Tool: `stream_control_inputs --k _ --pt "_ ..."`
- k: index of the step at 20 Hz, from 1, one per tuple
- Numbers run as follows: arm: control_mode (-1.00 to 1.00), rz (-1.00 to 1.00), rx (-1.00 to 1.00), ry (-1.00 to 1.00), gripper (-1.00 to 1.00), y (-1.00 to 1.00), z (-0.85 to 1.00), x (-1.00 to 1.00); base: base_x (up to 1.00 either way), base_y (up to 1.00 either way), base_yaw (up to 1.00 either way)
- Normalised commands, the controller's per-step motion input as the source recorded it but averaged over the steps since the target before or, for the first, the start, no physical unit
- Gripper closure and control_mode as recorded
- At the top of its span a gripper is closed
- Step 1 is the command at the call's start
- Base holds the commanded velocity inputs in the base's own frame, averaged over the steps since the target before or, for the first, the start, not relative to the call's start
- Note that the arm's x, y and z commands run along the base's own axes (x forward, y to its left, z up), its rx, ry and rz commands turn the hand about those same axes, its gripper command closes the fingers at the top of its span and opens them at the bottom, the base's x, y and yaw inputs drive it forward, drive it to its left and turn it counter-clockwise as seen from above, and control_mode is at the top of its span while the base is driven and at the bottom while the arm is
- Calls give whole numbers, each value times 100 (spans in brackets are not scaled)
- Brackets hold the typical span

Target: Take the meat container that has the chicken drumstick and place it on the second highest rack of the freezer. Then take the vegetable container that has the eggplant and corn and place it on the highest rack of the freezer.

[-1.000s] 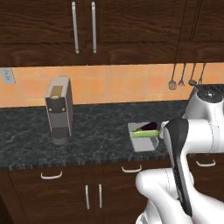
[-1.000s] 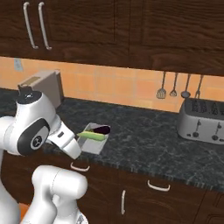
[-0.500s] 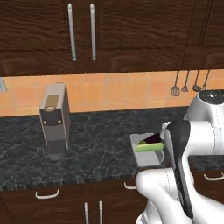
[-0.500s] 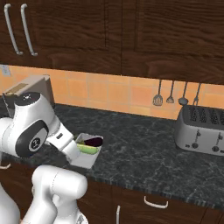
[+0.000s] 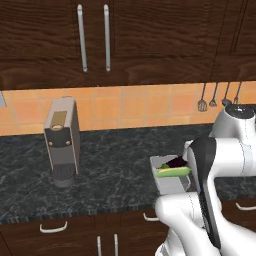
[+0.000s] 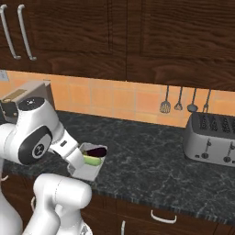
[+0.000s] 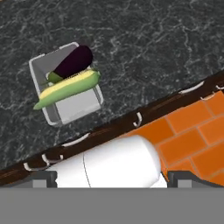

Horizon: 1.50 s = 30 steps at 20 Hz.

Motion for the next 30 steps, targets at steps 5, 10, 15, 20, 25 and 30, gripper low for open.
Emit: stream_control_inputs --k 5,10,15,20,25,30 --pt "-100 6 0 17 -100 -31 -60 18 0 0 0" --pt "-100 12 0 17 -100 -10 -38 80 0 0 0" --pt "-100 0 2 0 -100 0 -57 59 0 0 0" --pt "-100 0 8 1 -100 -5 -74 21 0 0 0" --pt "-100 0 1 2 -100 -18 -67 4 0 0 0" --pt "-100 0 0 3 -100 -3 -62 4 0 0 0"
